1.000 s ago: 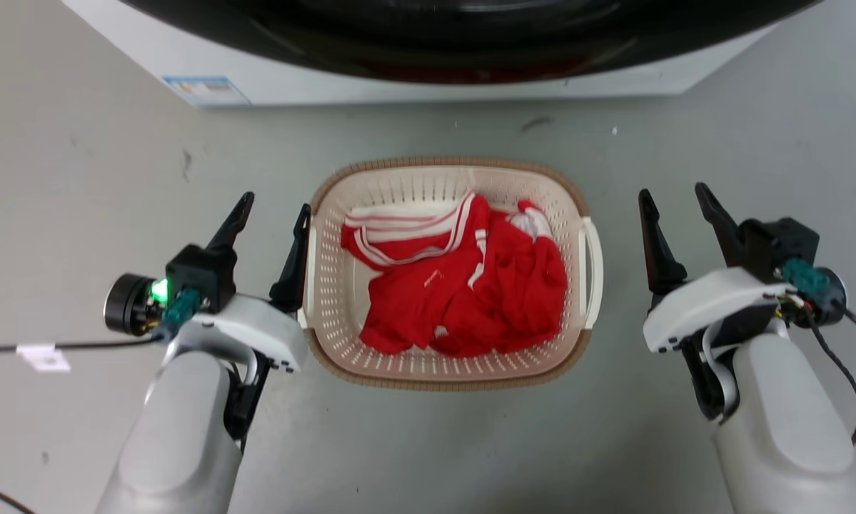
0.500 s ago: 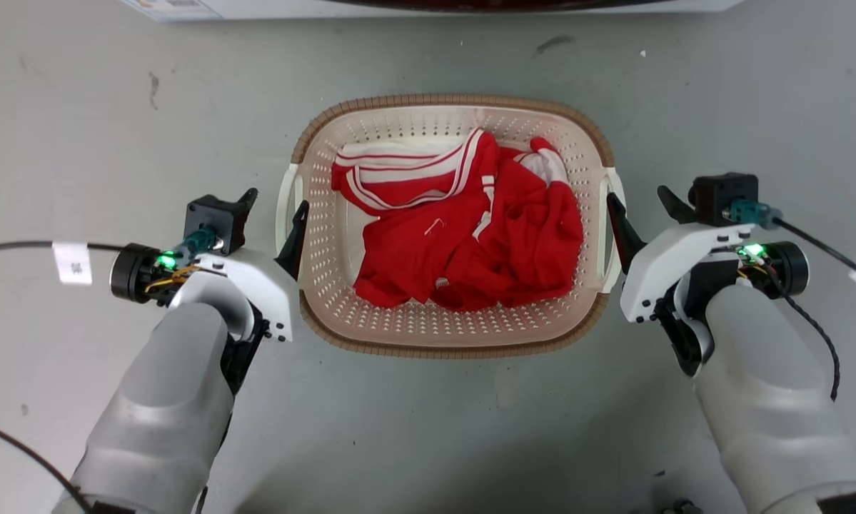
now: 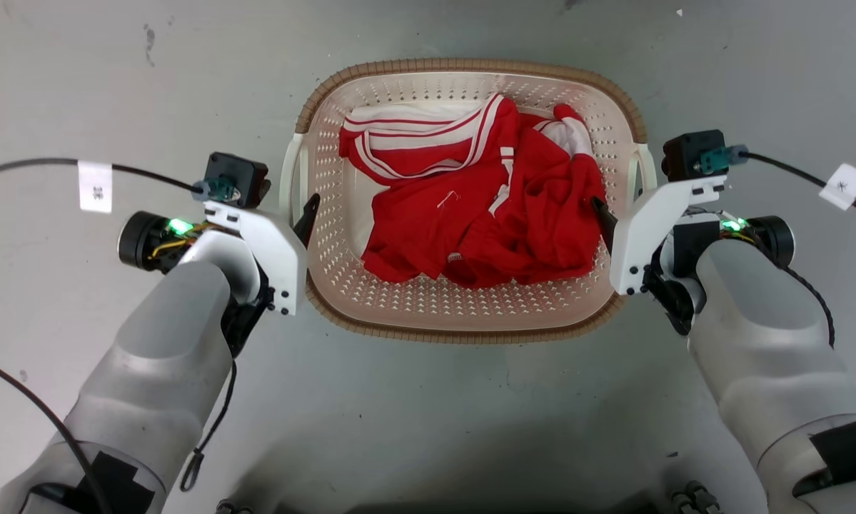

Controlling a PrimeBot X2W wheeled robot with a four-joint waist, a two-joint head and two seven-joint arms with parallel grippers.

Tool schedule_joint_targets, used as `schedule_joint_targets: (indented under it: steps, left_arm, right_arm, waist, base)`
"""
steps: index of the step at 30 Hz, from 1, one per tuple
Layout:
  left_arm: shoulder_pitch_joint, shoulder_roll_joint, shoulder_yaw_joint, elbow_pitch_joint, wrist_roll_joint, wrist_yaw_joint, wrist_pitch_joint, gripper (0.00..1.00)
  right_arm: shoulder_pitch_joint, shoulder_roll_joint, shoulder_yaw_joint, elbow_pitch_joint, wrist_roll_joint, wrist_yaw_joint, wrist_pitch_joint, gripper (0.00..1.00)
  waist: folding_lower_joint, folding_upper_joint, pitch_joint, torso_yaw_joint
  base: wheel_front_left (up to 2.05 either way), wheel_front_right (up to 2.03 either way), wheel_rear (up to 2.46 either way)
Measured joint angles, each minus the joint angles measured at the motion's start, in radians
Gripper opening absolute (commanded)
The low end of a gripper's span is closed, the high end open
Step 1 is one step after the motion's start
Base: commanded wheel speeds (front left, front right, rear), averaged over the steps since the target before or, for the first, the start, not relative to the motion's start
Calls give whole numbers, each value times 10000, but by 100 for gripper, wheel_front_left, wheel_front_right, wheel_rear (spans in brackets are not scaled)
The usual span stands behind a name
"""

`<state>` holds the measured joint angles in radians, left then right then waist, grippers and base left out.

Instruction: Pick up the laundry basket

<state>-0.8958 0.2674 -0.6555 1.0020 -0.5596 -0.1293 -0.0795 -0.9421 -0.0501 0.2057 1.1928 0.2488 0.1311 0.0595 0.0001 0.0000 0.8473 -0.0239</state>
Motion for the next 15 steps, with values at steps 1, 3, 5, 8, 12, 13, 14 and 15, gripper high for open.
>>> schedule_joint_targets:
  steps: [1,3,5,8,12,13,14,15]
  left_arm:
    - [-107,50,-174,12,-132,0,107,100]
    - [-275,115,-439,12,-430,0,174,100]
    - [-421,186,-721,31,-709,2,339,100]
    - [-589,276,-1124,71,-1068,0,548,100]
    - [-799,366,-1620,88,-1465,0,633,100]
    - [-825,380,-1728,107,-1565,0,627,100]
    - [-841,382,-1835,127,-1655,0,616,100]
    - [-851,385,-1946,151,-1728,0,585,100]
  right_arm:
    - [-101,4,59,92,94,0,102,100]
    - [-285,2,167,267,219,0,288,100]
    - [-453,2,267,431,226,0,397,100]
    - [-661,2,288,623,115,0,529,100]
    - [-801,2,217,773,4,0,604,100]
    - [-829,2,201,796,-13,0,617,100]
    - [-847,2,157,807,13,0,650,100]
    - [-854,2,140,826,56,0,673,100]
  waist:
    - [0,0,37,19]
    - [0,0,107,60]
    - [0,0,177,82]
    - [0,0,258,105]
    - [0,0,336,140]
    - [0,0,348,143]
    - [0,0,356,146]
    - [0,0,360,147]
  base:
    - [0,0,0]
    - [0,0,0]
    - [0,0,0]
    - [0,0,0]
    - [0,0,0]
    - [0,0,0]
    - [0,0,0]
    - [0,0,0]
